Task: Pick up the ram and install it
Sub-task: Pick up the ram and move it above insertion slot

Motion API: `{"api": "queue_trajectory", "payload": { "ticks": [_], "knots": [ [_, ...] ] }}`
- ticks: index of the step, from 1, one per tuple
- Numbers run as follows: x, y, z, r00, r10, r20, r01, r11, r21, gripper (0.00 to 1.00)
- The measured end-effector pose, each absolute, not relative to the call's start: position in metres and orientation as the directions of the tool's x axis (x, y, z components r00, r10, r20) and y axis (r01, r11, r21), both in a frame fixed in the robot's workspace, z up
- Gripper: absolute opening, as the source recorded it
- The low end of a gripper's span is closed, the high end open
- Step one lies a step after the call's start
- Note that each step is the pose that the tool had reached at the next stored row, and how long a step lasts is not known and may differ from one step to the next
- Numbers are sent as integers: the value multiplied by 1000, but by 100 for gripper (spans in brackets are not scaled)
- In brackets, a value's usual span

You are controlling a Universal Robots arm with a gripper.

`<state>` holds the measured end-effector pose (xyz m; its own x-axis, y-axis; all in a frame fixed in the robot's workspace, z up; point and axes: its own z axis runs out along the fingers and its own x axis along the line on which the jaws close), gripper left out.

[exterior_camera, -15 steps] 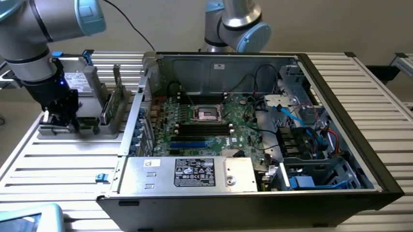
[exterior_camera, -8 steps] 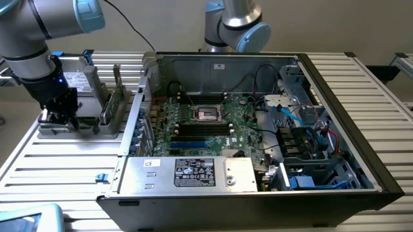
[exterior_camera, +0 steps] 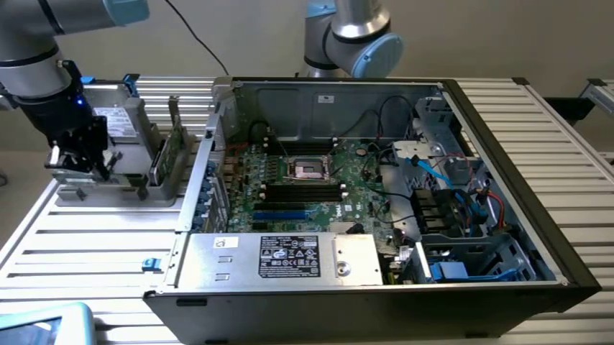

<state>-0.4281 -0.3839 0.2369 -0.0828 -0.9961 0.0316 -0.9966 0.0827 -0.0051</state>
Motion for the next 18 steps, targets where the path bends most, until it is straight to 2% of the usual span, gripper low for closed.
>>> {"api": "queue_trajectory", "payload": {
  "ticks": [18],
  "knots": [
    [-424, -385, 312, -26, -999, 32, -1000, 26, -5, 14]
  ]
}}
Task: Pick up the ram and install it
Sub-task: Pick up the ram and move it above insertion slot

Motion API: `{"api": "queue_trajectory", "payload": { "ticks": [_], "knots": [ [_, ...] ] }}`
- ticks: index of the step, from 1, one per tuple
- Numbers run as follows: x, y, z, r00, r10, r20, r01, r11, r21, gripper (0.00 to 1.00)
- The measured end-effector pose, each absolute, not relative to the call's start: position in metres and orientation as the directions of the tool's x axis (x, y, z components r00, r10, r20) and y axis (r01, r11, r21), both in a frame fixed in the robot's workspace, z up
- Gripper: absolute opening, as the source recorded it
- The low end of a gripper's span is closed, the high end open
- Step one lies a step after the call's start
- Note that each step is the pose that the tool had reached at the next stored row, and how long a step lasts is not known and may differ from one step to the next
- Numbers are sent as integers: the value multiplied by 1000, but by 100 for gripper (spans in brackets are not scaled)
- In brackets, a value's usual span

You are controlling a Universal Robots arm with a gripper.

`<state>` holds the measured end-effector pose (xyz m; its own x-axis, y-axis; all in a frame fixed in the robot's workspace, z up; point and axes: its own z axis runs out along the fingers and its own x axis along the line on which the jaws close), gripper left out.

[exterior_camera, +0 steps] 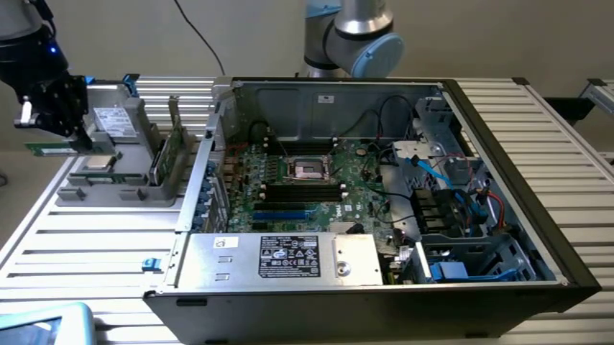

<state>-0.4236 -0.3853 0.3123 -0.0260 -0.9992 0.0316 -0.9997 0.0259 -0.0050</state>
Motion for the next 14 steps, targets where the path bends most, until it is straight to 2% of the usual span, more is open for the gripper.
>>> {"api": "queue_trajectory", "payload": {
  "ticks": [14],
  "knots": [
    [-386, -394, 375, -20, -999, 29, -1000, 20, 2, 14]
  ]
}}
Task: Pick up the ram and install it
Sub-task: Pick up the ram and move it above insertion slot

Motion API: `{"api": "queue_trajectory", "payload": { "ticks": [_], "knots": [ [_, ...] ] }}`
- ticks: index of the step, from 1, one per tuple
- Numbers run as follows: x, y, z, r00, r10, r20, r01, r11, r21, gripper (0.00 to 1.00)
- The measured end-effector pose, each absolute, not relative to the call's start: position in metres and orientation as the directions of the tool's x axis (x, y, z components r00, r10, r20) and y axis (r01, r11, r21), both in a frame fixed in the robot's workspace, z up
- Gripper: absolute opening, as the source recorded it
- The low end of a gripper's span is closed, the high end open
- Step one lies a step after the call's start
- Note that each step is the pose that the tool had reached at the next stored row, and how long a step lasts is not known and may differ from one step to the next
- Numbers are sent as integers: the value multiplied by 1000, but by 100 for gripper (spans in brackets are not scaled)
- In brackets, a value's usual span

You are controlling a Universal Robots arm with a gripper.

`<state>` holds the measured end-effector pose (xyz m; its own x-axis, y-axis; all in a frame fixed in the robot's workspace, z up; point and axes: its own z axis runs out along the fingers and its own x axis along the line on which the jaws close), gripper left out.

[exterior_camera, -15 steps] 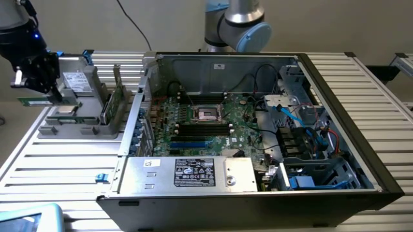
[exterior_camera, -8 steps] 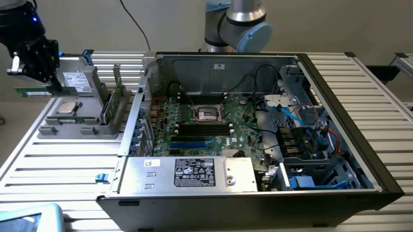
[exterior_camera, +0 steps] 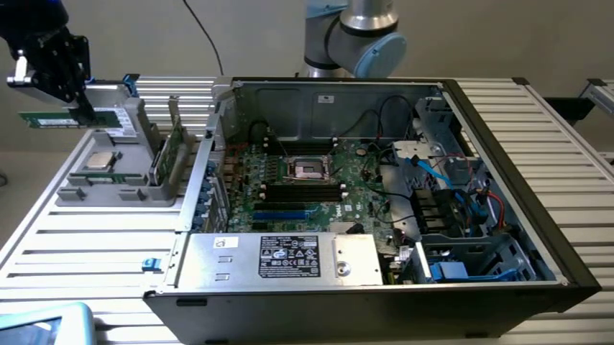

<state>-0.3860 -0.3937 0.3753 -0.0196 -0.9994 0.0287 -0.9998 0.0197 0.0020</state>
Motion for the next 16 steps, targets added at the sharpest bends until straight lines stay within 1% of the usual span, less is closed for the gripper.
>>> {"api": "queue_trajectory", "payload": {
  "ticks": [9, 16],
  "knots": [
    [-349, -399, 412, -19, -999, 29, -1000, 20, 8, 14],
    [-318, -400, 424, -19, -999, 29, -1000, 20, 11, 14]
  ]
}}
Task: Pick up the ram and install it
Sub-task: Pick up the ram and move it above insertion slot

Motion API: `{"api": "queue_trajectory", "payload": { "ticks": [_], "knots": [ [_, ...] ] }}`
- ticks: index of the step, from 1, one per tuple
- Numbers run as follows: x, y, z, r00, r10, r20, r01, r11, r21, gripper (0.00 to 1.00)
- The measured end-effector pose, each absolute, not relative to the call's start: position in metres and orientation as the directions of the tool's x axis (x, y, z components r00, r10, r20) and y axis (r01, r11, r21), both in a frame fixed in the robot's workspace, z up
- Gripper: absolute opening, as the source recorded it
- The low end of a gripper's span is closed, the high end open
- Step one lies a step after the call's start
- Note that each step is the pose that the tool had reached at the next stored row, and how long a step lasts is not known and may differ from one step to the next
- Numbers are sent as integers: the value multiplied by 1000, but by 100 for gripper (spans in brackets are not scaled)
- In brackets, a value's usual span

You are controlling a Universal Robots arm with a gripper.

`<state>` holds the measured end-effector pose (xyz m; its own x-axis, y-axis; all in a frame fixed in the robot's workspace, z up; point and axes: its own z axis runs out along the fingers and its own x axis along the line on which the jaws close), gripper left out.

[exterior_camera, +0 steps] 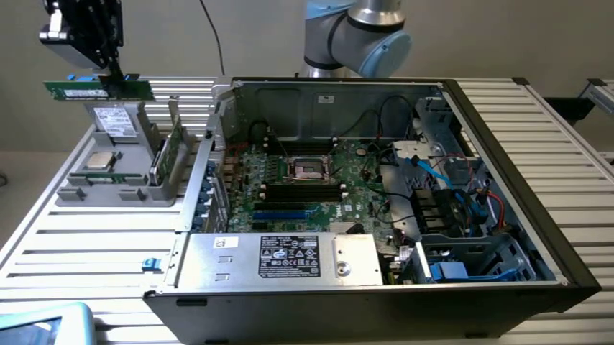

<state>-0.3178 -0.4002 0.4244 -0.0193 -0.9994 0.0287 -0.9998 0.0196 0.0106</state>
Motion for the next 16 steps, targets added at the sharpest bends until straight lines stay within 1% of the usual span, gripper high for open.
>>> {"api": "queue_trajectory", "payload": {
  "ticks": [16],
  "knots": [
    [-245, -400, 425, -19, -999, 26, -1000, 19, 11, 14]
  ]
}}
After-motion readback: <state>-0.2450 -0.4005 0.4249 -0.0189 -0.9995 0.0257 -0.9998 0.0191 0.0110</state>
